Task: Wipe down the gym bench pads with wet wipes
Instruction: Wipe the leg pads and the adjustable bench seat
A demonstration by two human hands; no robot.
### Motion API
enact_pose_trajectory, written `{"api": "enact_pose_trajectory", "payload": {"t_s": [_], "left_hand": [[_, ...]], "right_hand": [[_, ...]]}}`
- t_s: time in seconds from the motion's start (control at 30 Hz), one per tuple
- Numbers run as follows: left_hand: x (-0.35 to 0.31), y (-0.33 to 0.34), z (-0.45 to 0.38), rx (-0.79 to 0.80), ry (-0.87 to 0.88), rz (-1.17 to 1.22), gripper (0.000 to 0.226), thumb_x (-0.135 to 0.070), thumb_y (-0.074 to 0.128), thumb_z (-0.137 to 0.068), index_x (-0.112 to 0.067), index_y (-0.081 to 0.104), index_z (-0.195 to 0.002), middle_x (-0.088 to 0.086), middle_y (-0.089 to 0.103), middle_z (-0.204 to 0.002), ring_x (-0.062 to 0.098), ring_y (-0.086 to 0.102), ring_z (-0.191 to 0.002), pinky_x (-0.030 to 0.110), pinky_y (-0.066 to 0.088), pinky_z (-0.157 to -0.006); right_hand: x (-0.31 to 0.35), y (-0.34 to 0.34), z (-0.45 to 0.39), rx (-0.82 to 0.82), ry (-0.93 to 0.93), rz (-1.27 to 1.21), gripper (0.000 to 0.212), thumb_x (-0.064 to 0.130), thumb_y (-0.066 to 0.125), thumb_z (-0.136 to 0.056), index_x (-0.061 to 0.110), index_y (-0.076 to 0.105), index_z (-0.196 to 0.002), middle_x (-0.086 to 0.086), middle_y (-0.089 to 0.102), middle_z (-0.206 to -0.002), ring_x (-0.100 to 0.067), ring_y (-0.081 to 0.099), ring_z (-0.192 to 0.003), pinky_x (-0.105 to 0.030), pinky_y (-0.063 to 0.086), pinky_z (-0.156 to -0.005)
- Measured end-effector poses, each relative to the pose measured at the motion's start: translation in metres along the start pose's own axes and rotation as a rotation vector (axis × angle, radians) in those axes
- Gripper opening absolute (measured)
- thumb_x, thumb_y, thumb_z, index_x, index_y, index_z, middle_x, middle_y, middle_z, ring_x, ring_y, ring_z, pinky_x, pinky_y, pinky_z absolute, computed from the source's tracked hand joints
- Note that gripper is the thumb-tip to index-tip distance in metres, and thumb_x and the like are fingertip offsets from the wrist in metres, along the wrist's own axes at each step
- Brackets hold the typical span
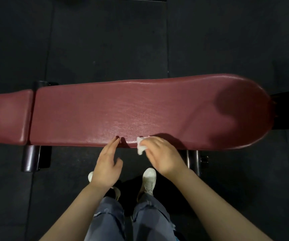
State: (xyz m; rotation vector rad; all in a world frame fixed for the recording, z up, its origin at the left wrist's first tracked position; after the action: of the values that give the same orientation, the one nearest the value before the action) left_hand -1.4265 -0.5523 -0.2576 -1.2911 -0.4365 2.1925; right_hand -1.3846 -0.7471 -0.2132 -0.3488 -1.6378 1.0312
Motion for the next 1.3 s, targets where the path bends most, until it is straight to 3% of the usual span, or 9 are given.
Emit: {"api": "enact_pose_trajectory", "payload": {"t_s": [0.27,0.37,0.53,0.63,0.77,0.87,1.03,1.17,1.3], "left_hand": [[0.012,-0.011,-0.001,-0.036,-0.002,0.062,0.068,0.004,0.049,-0.092,-0.024,0.034,-0.152,-0.020,0.028,-0.152,-0.002,0.022,-0.144,0.026,0.020,-0.121],[0.009,-0.010,-0.003,-0.020,0.030,0.047,0.069,0.003,0.049,-0.092,-0.027,0.033,-0.152,-0.025,0.026,-0.152,-0.015,0.017,-0.139,0.016,0.016,-0.118],[0.002,-0.004,-0.009,0.016,0.096,0.005,0.072,0.002,0.050,-0.091,-0.029,0.030,-0.152,-0.020,0.024,-0.156,-0.008,0.016,-0.145,0.021,0.015,-0.121],[-0.001,-0.001,-0.015,0.030,0.103,-0.001,0.071,0.001,0.051,-0.090,-0.026,0.031,-0.153,-0.014,0.025,-0.159,0.001,0.016,-0.148,0.031,0.017,-0.124],[-0.003,0.001,-0.021,0.045,0.121,-0.045,0.071,-0.002,0.052,-0.090,-0.023,0.030,-0.154,-0.010,0.023,-0.161,0.005,0.015,-0.150,0.038,0.019,-0.123],[-0.007,0.004,-0.022,0.067,0.117,-0.050,0.070,-0.005,0.051,-0.092,-0.025,0.027,-0.155,-0.012,0.019,-0.162,0.004,0.011,-0.150,0.040,0.018,-0.124],[-0.012,0.013,-0.024,0.052,0.097,-0.071,0.069,-0.007,0.051,-0.094,-0.028,0.026,-0.155,-0.015,0.016,-0.162,0.004,0.009,-0.150,0.040,0.016,-0.124],[-0.017,0.018,-0.023,0.022,0.074,-0.060,0.070,-0.005,0.051,-0.094,-0.028,0.026,-0.155,-0.016,0.015,-0.162,0.004,0.007,-0.151,0.041,0.016,-0.124],[-0.026,0.022,-0.025,0.028,0.084,-0.050,0.070,-0.007,0.049,-0.092,-0.028,0.027,-0.155,-0.015,0.017,-0.163,0.006,0.007,-0.151,0.043,0.016,-0.124]], "right_hand": [[-0.020,0.032,-0.092,0.458,-0.372,0.369,0.014,0.013,0.073,-0.075,0.022,0.061,-0.074,0.004,0.055,-0.073,-0.018,0.052,-0.068,-0.027,0.039,-0.057],[-0.045,0.005,-0.159,0.353,-0.119,0.466,0.023,0.006,0.064,-0.079,0.022,0.055,-0.065,0.002,0.056,-0.067,-0.022,0.061,-0.067,-0.024,0.035,-0.052],[-0.065,-0.012,-0.195,-0.032,0.261,0.551,0.019,0.000,0.055,-0.082,0.006,0.063,-0.099,-0.014,0.061,-0.097,-0.034,0.057,-0.092,-0.043,0.045,-0.079],[-0.041,0.019,-0.133,0.194,0.012,0.548,0.020,0.001,0.064,-0.071,0.008,0.064,-0.090,-0.012,0.061,-0.083,-0.032,0.056,-0.077,-0.040,0.044,-0.064],[-0.036,0.020,-0.003,0.470,-0.459,0.481,0.013,0.013,0.058,-0.073,0.016,0.062,-0.085,-0.001,0.055,-0.076,-0.022,0.045,-0.074,-0.034,0.032,-0.074],[-0.049,-0.001,-0.011,0.465,-0.618,0.530,0.014,0.021,0.053,-0.084,0.020,0.066,-0.087,0.004,0.056,-0.075,-0.018,0.045,-0.072,-0.032,0.030,-0.069],[-0.076,-0.040,-0.155,0.253,-0.200,0.773,0.013,0.008,0.067,-0.074,0.021,0.066,-0.079,-0.003,0.065,-0.076,-0.029,0.059,-0.073,-0.035,0.037,-0.062],[-0.093,-0.060,-0.180,-0.046,0.200,0.692,0.016,0.007,0.059,-0.079,0.012,0.063,-0.094,-0.010,0.064,-0.088,-0.033,0.056,-0.085,-0.042,0.040,-0.075],[-0.054,-0.021,-0.091,0.219,-0.162,0.568,0.030,0.004,0.072,-0.059,0.015,0.066,-0.086,-0.006,0.061,-0.075,-0.029,0.055,-0.068,-0.037,0.041,-0.063]]}}
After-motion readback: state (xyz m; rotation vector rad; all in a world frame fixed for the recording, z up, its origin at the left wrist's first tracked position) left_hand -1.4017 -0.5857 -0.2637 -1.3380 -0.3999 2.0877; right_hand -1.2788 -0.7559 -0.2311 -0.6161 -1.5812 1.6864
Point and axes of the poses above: each hand's wrist, its own z-axis away from the middle knuckle, its own y-axis out of the palm, x = y × z, the point moved 3 cm from there along -z, towards the middle knuckle
